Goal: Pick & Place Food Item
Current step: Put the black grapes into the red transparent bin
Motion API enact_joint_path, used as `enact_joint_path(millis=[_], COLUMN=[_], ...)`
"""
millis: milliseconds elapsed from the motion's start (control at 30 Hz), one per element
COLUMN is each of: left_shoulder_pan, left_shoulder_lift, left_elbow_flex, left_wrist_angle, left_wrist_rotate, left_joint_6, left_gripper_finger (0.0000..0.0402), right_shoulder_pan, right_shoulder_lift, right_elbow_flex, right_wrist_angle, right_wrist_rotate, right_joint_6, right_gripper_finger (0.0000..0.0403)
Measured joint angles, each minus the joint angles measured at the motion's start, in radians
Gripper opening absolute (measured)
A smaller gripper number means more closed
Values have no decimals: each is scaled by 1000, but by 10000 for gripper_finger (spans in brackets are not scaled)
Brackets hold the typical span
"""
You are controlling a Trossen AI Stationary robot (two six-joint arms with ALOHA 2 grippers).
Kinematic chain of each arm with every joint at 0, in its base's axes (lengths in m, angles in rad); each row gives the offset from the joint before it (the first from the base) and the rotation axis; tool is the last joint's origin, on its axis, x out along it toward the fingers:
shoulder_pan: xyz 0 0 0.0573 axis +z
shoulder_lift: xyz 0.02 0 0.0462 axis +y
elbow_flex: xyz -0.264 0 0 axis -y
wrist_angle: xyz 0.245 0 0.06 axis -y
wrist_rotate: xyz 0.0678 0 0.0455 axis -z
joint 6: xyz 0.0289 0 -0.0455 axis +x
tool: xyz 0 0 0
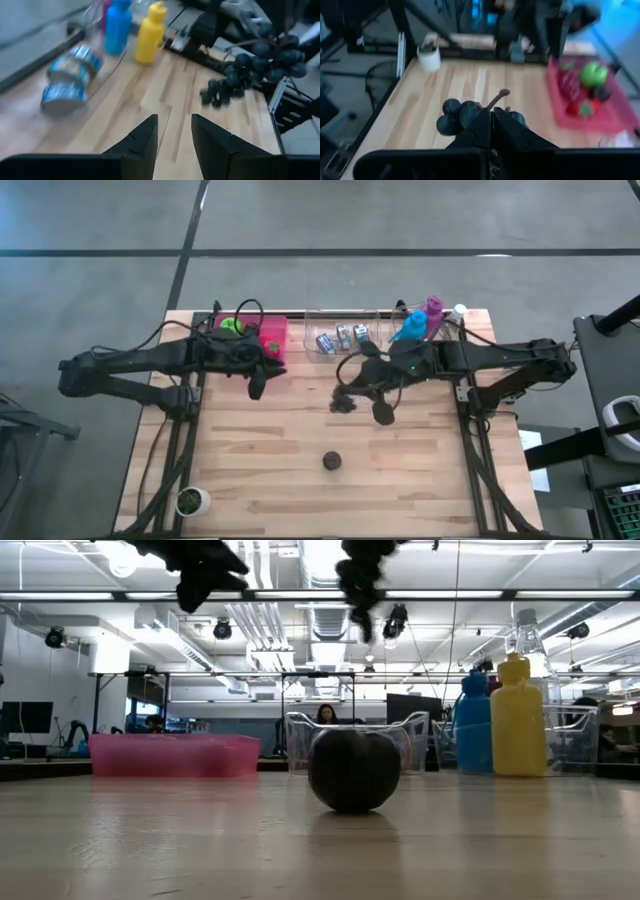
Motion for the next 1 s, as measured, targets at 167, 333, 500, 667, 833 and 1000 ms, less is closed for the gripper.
enact_joint_path(millis=[167, 333, 500, 667, 833, 1000], left_shoulder_pan=[-33, -51, -71, -102, -122, -126], left_shoulder_lift=[21, 44, 91, 130, 152, 162], left_elbow_flex=[-52, -92, -99, -97, -99, -99], left_wrist_angle=[197, 341, 451, 479, 470, 473], left_wrist_rotate=[1, 1, 1, 1, 1, 1], left_joint_6=[104, 115, 125, 175, 178, 179], left_gripper_finger=[124, 122, 124, 123, 123, 124], right_shoulder_pan=[-25, -45, -67, -90, -103, -109], right_shoulder_lift=[17, 53, 101, 147, 151, 137], right_elbow_flex=[-1, -1, 0, 0, -1, -1], right_wrist_angle=[133, 212, 274, 360, 368, 369], right_wrist_rotate=[3, 3, 3, 1, 1, 0], right_joint_6=[-51, -66, -65, -62, -63, -68], right_gripper_finger=[8, 8, 8, 8, 8, 8])
